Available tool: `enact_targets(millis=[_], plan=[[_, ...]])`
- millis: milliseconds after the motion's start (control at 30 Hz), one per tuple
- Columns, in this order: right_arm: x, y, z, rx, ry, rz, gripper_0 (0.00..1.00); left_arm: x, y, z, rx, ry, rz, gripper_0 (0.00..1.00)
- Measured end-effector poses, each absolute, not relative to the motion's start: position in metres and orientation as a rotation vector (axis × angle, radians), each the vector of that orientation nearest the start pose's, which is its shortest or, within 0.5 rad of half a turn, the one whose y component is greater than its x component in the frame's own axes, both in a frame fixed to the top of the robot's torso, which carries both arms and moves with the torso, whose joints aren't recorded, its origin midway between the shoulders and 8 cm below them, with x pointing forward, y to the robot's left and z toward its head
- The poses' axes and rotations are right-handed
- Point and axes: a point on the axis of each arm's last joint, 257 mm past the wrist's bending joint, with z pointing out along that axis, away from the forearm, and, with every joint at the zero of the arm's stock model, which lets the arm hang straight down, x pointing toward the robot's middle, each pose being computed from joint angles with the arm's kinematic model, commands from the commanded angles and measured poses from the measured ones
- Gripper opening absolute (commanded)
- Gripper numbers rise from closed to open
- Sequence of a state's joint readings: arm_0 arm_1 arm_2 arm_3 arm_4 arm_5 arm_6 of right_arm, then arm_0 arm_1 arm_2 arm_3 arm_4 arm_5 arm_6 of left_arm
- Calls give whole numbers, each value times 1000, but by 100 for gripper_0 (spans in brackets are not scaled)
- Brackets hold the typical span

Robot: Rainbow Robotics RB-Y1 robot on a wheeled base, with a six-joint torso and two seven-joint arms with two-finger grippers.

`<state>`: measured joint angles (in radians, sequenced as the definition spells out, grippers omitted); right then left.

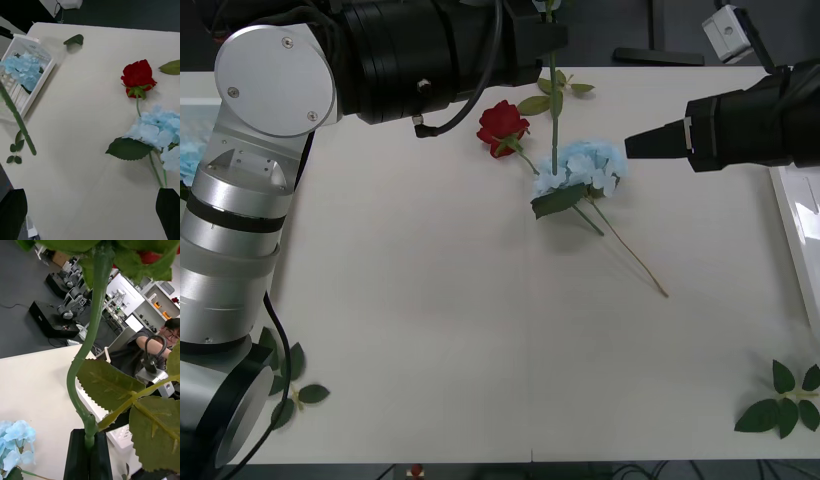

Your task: Place the red flowers into the right box and the blue flowers into the left box. If a person shows an open palm, hand one flower to the person first, then continue sorting.

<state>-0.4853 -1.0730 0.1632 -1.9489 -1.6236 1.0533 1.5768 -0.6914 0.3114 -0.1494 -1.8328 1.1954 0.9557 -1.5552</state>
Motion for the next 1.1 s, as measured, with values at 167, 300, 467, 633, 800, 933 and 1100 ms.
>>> enact_targets(millis=[167,300,467,633,800,933,1100], plan=[[456,-135,-59,-677,2096,805,100,489,-55,44,584,1660,-1126,0],[463,-119,-54,-658,2037,836,100,489,-55,44,584,1659,-1126,0],[478,-97,-43,-598,1922,877,100,489,-55,45,584,1659,-1132,0],[478,-76,-69,-632,1910,855,100,488,-56,45,584,1658,-1138,0],[473,-57,-76,-651,1899,882,100,488,-56,45,584,1658,-1138,0],[475,-45,-60,-621,1845,929,100,488,-56,45,584,1658,-1138,0],[479,-39,-48,-595,1796,951,100,488,-56,45,584,1658,-1138,0]])
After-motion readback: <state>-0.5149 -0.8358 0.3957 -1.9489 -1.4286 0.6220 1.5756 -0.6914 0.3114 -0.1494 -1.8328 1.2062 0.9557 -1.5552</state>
